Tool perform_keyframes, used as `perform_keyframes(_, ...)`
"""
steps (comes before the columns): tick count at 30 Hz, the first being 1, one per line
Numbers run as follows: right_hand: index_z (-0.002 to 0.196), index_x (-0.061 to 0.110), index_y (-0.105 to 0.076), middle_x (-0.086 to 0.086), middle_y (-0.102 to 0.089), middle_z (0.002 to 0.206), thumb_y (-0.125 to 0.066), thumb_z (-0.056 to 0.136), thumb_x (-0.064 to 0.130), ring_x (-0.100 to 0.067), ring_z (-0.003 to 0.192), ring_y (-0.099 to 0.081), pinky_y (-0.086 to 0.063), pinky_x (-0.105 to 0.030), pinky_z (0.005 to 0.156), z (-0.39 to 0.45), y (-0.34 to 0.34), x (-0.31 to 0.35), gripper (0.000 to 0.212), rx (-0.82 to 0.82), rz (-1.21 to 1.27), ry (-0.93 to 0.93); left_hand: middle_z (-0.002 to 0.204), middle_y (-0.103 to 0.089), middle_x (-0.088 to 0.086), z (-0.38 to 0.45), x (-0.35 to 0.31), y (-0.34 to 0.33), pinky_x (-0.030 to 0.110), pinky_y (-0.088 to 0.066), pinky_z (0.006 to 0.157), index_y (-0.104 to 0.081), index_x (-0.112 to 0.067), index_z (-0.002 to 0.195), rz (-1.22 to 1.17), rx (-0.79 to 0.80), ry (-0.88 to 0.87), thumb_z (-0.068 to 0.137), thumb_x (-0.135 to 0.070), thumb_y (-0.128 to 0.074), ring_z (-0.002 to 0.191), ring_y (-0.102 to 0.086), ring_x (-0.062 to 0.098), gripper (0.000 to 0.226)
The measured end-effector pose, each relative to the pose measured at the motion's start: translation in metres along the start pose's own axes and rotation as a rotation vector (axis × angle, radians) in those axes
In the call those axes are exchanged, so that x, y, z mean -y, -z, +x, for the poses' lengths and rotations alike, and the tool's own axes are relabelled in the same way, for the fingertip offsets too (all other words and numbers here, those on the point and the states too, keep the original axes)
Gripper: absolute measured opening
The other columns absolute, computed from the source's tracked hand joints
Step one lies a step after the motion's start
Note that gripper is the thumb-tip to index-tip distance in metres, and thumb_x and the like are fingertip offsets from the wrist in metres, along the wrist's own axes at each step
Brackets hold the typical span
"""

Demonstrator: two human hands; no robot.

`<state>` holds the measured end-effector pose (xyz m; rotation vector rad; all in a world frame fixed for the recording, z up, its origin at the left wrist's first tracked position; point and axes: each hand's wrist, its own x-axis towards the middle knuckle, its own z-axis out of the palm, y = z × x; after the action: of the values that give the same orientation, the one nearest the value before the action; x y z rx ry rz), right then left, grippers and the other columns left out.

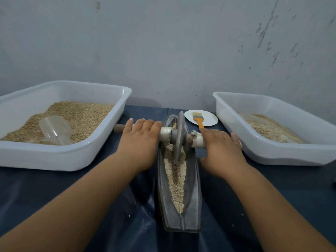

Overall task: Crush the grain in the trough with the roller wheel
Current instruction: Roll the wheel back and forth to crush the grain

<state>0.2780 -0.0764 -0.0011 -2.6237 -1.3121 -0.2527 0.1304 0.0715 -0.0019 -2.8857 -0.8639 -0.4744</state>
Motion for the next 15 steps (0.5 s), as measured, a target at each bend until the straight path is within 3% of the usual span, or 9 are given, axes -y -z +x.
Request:
perform_keyframes(2,0.151,0.031,-0.021,0.004,-0.032,0.152,-0.062,0.086,0.030,-0.019,0.143,-0.024,-0.008,-0.048,0.120,0.004,0.002,0.002,0.077,0.003,-0.012,-0.004,0.151,-0.025,-0.002,0.001,0.001,-0.002,0.046,-0.003,0.119,-0.012,-0.025,0.149,0.002,0.013,0.012,0.088,-0.019,-0.052,0.143,-0.016,0.022,0.072)
perform_keyframes(5,0.152,0.032,-0.015,0.006,-0.026,0.154,-0.059,0.087,0.028,-0.018,0.147,-0.012,0.002,-0.048,0.121,-0.018,-0.005,0.001,0.079,-0.060,-0.054,0.022,0.152,-0.021,-0.004,-0.027,0.002,-0.013,0.045,-0.002,0.120,-0.008,-0.026,0.151,0.021,-0.050,-0.004,0.086,-0.021,-0.055,0.145,-0.011,0.022,0.080)
perform_keyframes(9,0.151,0.037,-0.007,0.012,-0.020,0.154,-0.059,0.084,0.031,-0.015,0.148,-0.002,0.013,-0.045,0.119,-0.042,-0.012,-0.003,0.084,-0.128,-0.114,0.094,0.141,-0.047,0.004,-0.055,0.007,-0.023,0.051,-0.020,0.115,-0.036,-0.016,0.147,-0.022,-0.165,-0.067,0.063,-0.011,-0.077,0.137,-0.036,0.030,0.093)
perform_keyframes(13,0.150,0.035,-0.019,0.008,-0.028,0.152,-0.062,0.084,0.032,-0.016,0.145,-0.016,0.002,-0.045,0.121,-0.007,-0.009,-0.007,0.078,-0.039,-0.043,0.058,0.150,-0.025,-0.005,-0.024,0.006,-0.014,0.045,-0.005,0.119,-0.011,-0.025,0.151,0.050,-0.067,-0.027,0.084,-0.024,-0.055,0.143,-0.018,0.021,0.080)
perform_keyframes(15,0.145,0.032,-0.030,0.004,-0.039,0.145,-0.064,0.083,0.031,-0.021,0.137,-0.032,-0.013,-0.046,0.119,0.019,-0.007,-0.007,0.071,0.014,-0.018,0.027,0.147,-0.030,-0.002,0.008,0.004,-0.009,0.047,-0.008,0.118,-0.017,-0.024,0.147,0.068,-0.030,-0.014,0.087,-0.025,-0.050,0.139,-0.024,0.023,0.069)
